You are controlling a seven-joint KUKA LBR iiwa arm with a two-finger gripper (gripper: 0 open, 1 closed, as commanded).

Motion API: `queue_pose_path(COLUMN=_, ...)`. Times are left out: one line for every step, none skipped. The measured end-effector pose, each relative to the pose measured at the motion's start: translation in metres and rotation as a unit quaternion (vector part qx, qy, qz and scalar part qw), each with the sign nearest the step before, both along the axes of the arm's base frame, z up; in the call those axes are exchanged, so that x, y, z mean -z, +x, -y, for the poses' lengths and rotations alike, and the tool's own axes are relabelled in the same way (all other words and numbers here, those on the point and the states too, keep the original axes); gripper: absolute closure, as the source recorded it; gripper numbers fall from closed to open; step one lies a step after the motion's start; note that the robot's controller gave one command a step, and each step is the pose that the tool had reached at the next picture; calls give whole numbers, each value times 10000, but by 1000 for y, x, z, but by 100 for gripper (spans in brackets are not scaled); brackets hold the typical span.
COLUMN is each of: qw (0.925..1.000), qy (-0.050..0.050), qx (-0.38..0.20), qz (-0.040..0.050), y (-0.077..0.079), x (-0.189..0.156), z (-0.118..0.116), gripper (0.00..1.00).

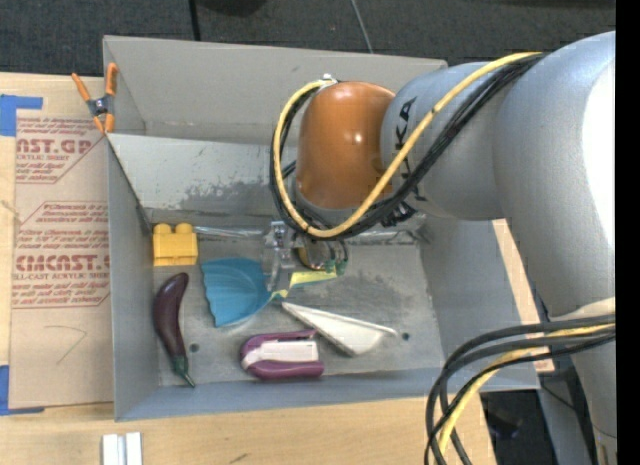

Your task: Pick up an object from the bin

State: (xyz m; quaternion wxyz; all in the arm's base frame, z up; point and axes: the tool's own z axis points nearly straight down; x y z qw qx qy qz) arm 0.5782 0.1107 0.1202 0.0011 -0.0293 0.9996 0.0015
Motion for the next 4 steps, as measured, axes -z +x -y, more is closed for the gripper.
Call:
queue_pose_path(qw=10000, qy=0, qx=3, qz=0, y=0, x=0, z=0, gripper=0)
queue_pose_path(qw=10000, qy=0, qx=3, qz=-1, y=0, x=0, z=0, gripper=0)
queue_pose_path(qw=9991, qy=-1, qx=-414, qz=30, y=5, x=15, z=3, gripper=0)
queue_pose_path(qw=9939, qy=6, qx=-1101, qz=-2, y=9, x=51, z=-5, gripper=100)
